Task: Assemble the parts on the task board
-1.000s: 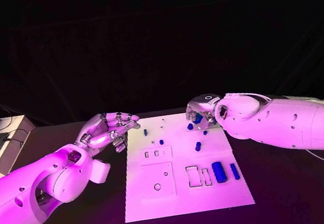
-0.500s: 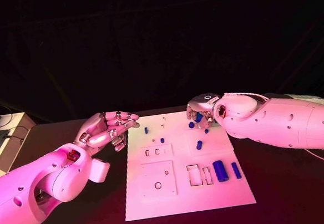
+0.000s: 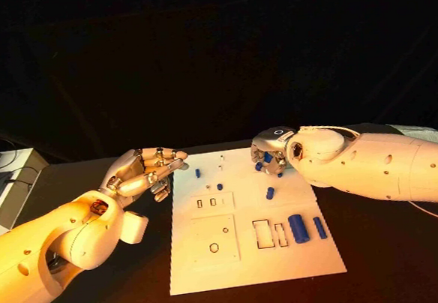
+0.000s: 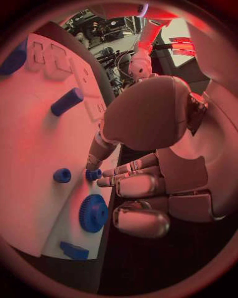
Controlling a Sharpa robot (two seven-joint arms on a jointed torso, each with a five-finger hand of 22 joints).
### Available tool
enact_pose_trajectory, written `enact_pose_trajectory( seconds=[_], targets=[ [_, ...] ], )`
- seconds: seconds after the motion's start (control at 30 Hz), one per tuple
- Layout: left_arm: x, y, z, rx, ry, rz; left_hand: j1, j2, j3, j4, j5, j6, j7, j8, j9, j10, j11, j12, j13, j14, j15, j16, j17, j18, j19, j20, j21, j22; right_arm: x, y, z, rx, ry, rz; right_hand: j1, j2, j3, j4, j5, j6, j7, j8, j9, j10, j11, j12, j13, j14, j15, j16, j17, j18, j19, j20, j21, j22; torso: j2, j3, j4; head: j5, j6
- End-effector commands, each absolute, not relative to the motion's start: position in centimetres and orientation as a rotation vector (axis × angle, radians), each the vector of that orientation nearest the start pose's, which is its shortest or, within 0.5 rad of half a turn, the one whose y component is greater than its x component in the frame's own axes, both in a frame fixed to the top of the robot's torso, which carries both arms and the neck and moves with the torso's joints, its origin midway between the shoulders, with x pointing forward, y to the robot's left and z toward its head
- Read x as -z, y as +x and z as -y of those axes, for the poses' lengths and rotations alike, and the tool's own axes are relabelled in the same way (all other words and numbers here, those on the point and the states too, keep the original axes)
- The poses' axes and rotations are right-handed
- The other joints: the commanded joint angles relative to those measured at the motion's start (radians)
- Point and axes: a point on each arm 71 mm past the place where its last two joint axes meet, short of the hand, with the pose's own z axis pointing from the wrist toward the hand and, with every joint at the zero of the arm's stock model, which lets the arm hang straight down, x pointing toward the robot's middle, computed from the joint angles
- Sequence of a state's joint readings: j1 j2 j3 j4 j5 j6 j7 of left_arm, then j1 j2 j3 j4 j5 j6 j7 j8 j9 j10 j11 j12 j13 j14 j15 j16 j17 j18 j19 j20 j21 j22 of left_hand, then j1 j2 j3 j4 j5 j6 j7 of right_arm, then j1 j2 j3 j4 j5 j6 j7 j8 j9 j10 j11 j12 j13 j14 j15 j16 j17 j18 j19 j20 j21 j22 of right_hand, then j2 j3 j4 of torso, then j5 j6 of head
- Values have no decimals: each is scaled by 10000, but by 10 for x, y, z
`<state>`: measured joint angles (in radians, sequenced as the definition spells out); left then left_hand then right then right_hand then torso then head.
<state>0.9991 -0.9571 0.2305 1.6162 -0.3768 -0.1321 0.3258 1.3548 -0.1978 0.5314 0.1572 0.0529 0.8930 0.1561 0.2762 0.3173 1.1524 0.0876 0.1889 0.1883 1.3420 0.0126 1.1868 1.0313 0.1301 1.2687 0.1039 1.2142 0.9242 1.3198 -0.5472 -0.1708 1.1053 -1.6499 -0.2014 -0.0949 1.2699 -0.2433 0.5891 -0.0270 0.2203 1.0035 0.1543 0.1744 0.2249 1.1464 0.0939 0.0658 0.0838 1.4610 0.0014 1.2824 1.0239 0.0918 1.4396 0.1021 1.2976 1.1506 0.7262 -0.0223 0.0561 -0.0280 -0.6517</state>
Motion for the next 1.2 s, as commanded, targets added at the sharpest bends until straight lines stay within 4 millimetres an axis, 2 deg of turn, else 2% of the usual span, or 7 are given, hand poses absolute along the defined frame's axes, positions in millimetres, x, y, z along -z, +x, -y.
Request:
enact_pose_trajectory(
  seconds=[0.03,0.4,0.43,0.47,0.7,0.9,1.2],
  targets=[
    [161,464,-228,16354,-7738,-15152,-111,11,25,-49,-21,-77,-14,-23,13,-85,-9,60,14,68,-10,35,-7,-88,72,2,63,13,192,560,167,-3365,-4722,-16949,19,128,7,81,24,88,6,79,30,112,-15,31,23,225,16,52,13,-128,52,-6,78,30,12,-5,-3,18,-40],
    [161,465,-229,16321,-7766,-15113,-109,24,38,-53,-20,-100,-10,-33,11,-85,-8,69,21,72,-9,43,-9,-91,72,5,88,41,192,560,167,-3366,-4688,-16906,152,402,205,168,67,343,-112,272,229,460,-128,57,131,207,-70,178,35,-142,71,-75,151,157,17,-5,-19,45,-98],
    [161,465,-229,16322,-7767,-15113,-108,32,45,-55,-21,-107,-8,-37,11,-81,-9,76,26,82,-9,61,9,-94,78,6,107,67,192,560,167,-3371,-4679,-16876,190,447,242,163,-29,378,-130,304,264,508,-143,55,147,203,-88,192,31,-142,68,-88,151,160,14,-5,-23,43,-105],
    [161,465,-229,16322,-7768,-15113,-108,32,45,-55,-21,-107,-8,-37,11,-81,-9,76,26,82,-9,61,9,-94,78,6,107,67,192,560,167,-3374,-4670,-16851,261,540,343,159,-329,429,-154,356,326,587,-170,47,174,200,-113,220,31,-147,74,-113,173,199,12,-5,-23,39,-105],
    [161,465,-229,16314,-7785,-15100,-106,34,49,-57,-21,-113,-7,-40,11,-82,-8,79,29,87,-8,67,13,-98,84,7,124,91,191,561,165,-3375,-4592,-16705,261,645,421,209,-461,555,-197,477,456,720,-212,41,225,189,-137,250,2,-151,73,-144,189,238,19,-3,-10,17,-85],
    [161,465,-230,16279,-7819,-15069,-98,31,58,-71,-20,-133,-2,-49,10,-102,-3,77,32,81,-6,58,-14,-100,82,9,146,114,189,561,165,-3241,-4317,-16401,290,754,467,221,-235,657,-243,639,660,869,-267,27,282,185,-185,295,-11,-156,76,-191,207,284,18,-14,-14,19,-85],
    [161,466,-231,16232,-7870,-15025,-92,25,71,-85,-20,-162,7,-63,8,-146,7,67,32,72,1,49,-42,-101,71,14,168,133,182,558,164,-3240,-3918,-15724,297,720,478,193,-95,601,-220,654,730,846,-254,-9,287,184,-181,318,-8,-162,81,-197,222,314,2,-21,-19,36,-38]
  ],
)
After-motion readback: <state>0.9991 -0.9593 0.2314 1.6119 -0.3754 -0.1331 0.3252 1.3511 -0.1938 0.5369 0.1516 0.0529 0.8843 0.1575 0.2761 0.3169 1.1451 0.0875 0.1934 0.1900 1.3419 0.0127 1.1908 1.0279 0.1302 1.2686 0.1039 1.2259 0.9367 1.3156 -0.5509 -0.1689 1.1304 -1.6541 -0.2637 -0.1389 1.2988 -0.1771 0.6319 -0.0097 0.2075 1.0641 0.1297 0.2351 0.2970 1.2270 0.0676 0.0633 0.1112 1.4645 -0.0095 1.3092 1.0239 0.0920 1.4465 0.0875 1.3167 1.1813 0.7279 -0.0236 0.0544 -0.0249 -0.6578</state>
